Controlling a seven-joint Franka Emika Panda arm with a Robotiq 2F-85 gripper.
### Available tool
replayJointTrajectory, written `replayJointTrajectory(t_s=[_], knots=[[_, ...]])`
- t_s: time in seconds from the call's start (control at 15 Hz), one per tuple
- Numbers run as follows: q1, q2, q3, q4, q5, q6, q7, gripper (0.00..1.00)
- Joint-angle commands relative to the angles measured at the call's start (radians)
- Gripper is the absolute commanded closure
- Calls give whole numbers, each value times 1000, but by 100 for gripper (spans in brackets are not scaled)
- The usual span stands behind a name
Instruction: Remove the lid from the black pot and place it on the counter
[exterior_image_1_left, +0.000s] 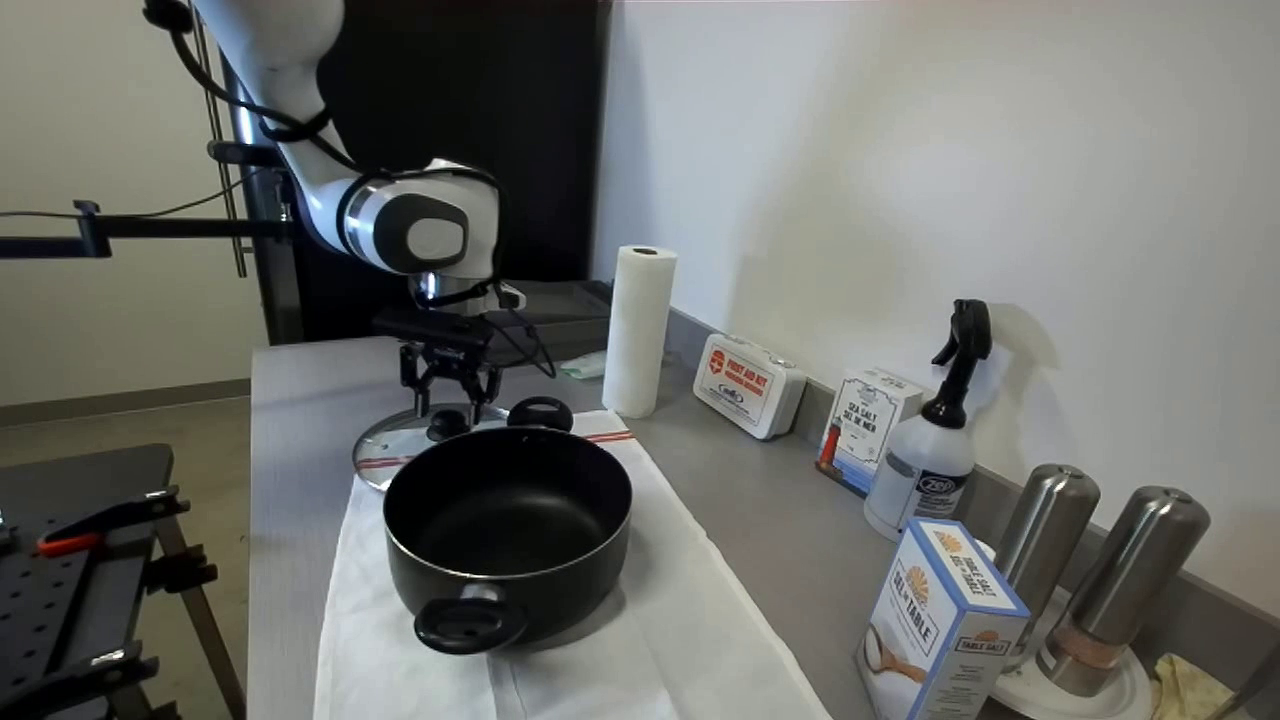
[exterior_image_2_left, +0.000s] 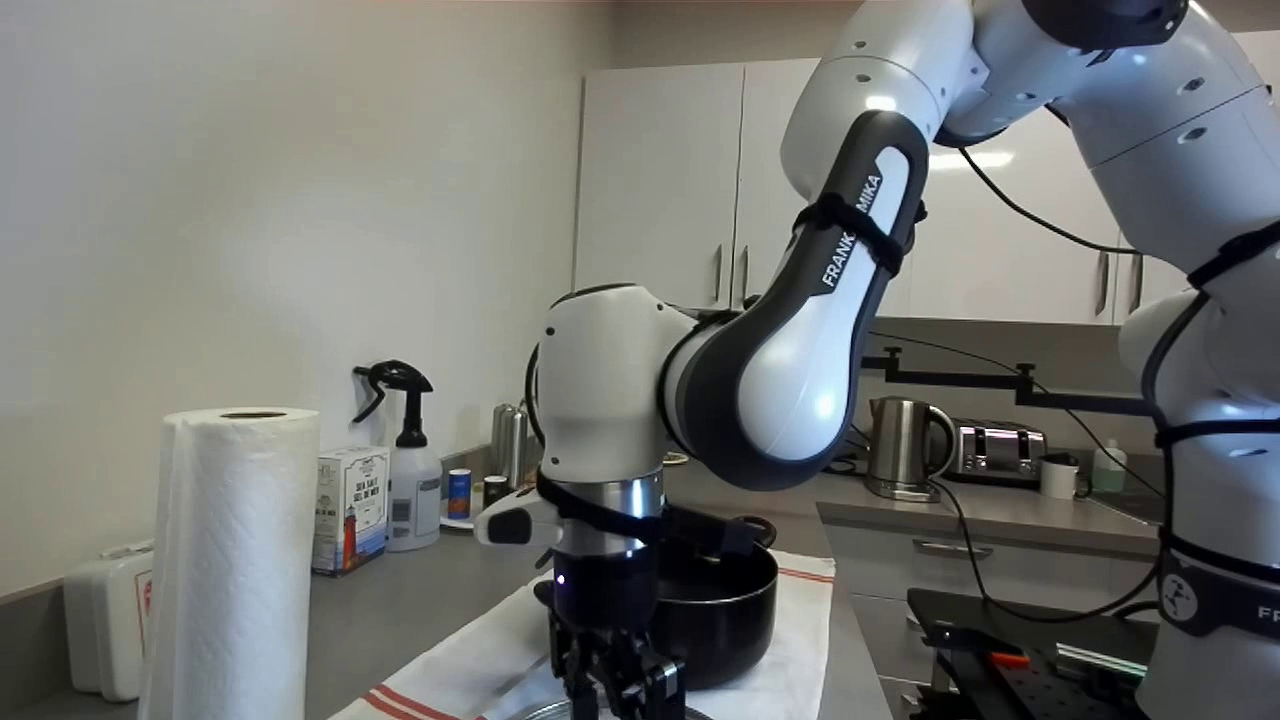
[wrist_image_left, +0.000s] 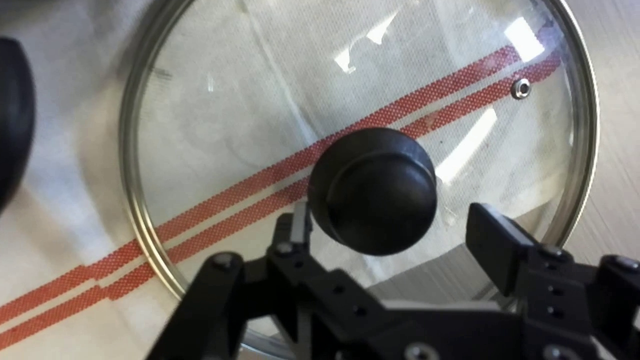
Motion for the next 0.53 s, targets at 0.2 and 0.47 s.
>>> replayJointTrajectory(t_s=[0.2,0.47], knots=[[-47,-95,65,-46,35,-12,-62,0],[-86,-164,107,-86,98,18,-115,0]])
